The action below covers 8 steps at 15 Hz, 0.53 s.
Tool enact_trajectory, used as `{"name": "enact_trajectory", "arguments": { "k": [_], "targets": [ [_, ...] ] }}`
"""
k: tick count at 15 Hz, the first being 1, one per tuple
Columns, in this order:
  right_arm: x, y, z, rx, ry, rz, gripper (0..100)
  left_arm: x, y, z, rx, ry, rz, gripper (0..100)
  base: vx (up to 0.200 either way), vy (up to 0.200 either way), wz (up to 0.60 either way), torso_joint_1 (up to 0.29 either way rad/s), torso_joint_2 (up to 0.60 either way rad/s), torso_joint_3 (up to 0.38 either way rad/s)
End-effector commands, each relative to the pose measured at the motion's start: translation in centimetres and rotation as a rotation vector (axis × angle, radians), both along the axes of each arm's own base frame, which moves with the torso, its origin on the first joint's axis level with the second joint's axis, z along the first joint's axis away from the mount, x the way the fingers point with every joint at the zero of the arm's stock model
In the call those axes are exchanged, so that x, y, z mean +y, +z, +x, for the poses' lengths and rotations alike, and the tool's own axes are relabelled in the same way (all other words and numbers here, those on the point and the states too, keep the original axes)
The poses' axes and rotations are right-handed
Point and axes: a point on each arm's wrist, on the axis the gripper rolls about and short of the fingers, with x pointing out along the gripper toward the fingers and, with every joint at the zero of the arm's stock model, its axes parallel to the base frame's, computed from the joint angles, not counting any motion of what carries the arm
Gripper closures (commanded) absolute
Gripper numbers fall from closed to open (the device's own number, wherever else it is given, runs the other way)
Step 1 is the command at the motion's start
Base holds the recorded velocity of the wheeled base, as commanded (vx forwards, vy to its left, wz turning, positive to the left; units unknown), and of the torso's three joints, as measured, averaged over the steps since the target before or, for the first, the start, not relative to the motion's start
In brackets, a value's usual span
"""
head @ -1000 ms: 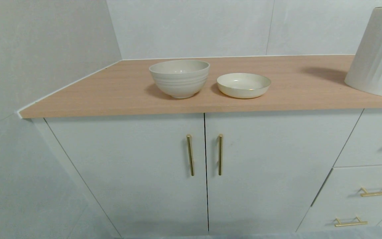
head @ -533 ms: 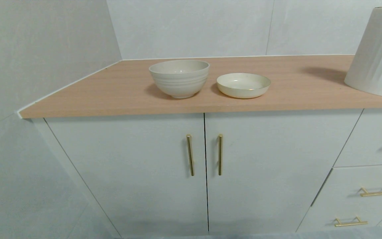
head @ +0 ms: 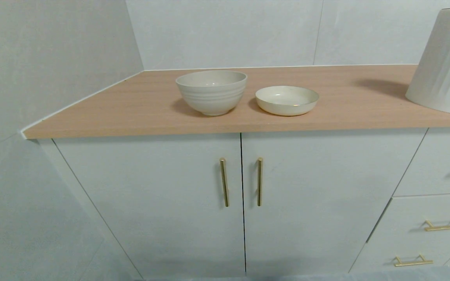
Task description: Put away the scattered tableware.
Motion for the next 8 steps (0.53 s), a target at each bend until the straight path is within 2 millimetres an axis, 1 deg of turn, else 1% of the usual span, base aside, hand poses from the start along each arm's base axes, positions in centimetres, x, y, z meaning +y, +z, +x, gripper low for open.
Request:
{"name": "enact_trajectory", "arguments": {
  "k": [1, 3, 6, 8],
  "targets": [
    [0.2, 0.5, 2.4, 0.119, 0.088, 0.01, 0, 0.0, 0.0, 0.0, 0.0, 0.0, 0.0, 0, 0.0, 0.0, 0.0, 0.0, 0.0, 0.0],
    [0.5, 1.5, 4.3, 0.132, 0.171, 0.02, 0, 0.0, 0.0, 0.0, 0.0, 0.0, 0.0, 0, 0.0, 0.0, 0.0, 0.0, 0.0, 0.0],
    [0.8, 2.5, 7.4, 0.213, 0.187, 0.021, 0, 0.0, 0.0, 0.0, 0.0, 0.0, -0.002, 0, 0.0, 0.0, 0.0, 0.0, 0.0, 0.0],
    [1.1, 2.9, 9.1, 0.268, 0.208, 0.018, 0, 0.0, 0.0, 0.0, 0.0, 0.0, -0.002, 0, 0.0, 0.0, 0.0, 0.0, 0.0, 0.0]
  ]
}}
